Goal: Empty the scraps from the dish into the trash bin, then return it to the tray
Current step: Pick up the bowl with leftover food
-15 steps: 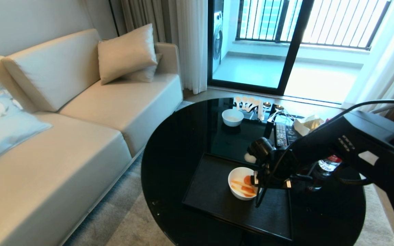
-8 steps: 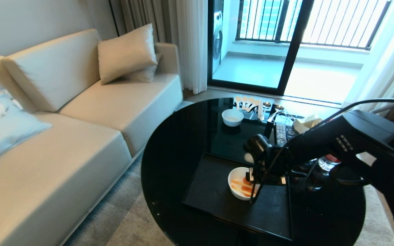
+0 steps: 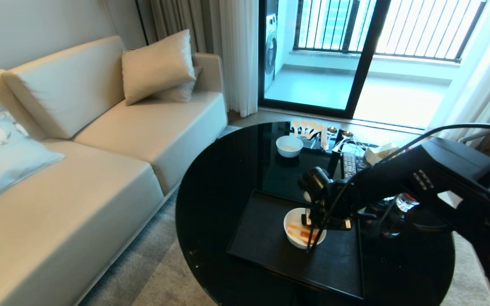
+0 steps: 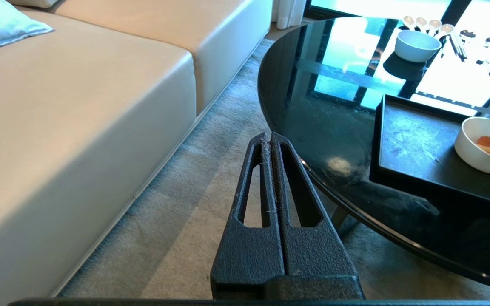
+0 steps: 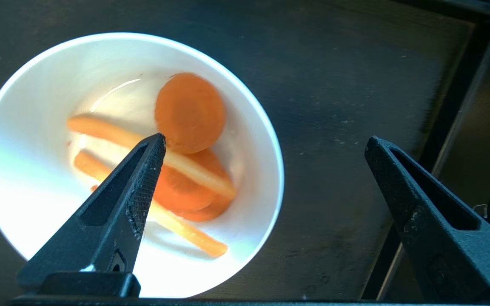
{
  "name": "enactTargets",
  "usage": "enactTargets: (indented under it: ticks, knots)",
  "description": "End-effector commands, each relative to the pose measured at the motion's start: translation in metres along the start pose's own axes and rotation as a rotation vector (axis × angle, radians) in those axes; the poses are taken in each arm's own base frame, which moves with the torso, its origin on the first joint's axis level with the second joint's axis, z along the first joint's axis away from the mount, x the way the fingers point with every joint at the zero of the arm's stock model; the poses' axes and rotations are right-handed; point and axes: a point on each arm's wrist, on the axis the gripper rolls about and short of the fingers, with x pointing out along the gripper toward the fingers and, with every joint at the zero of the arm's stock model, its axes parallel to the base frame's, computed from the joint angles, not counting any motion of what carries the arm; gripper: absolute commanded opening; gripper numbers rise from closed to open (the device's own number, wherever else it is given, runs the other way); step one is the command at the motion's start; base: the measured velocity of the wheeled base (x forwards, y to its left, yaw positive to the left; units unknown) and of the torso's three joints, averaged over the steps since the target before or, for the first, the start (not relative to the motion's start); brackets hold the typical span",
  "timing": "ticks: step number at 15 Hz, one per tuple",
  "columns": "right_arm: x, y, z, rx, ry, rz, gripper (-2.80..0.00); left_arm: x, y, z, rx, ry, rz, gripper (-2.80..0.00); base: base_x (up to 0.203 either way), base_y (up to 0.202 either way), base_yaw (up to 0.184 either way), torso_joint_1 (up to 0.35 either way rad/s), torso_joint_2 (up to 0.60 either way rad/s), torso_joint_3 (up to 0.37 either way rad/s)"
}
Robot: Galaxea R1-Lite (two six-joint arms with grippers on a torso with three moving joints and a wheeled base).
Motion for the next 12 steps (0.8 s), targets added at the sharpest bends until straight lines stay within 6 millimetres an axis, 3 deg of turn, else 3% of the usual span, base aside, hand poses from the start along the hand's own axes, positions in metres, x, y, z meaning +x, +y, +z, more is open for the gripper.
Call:
enactTargets:
  ticks: [1,7,12]
  knots:
    - [0.001,-0.008,0.005,0.021,-0.002,-0.013,0.00,0.000,0.000,0.000,-0.001,-0.001,0.000,-2.80,0.000,0.000,0.000,0.000,0.00,0.000]
    - [0.002,-0.018,0.004,0.031,0.032,-0.042,0.00,0.000,0.000,0.000,-0.002,-0.001,0.000,-2.80,0.000,0.000,0.000,0.000,0.00,0.000]
    - [0.008,-0.022,-0.007,0.019,0.065,-0.062,0.00,0.000,0.000,0.000,-0.001,-0.001,0.000,-2.80,0.000,0.000,0.000,0.000,0.00,0.000]
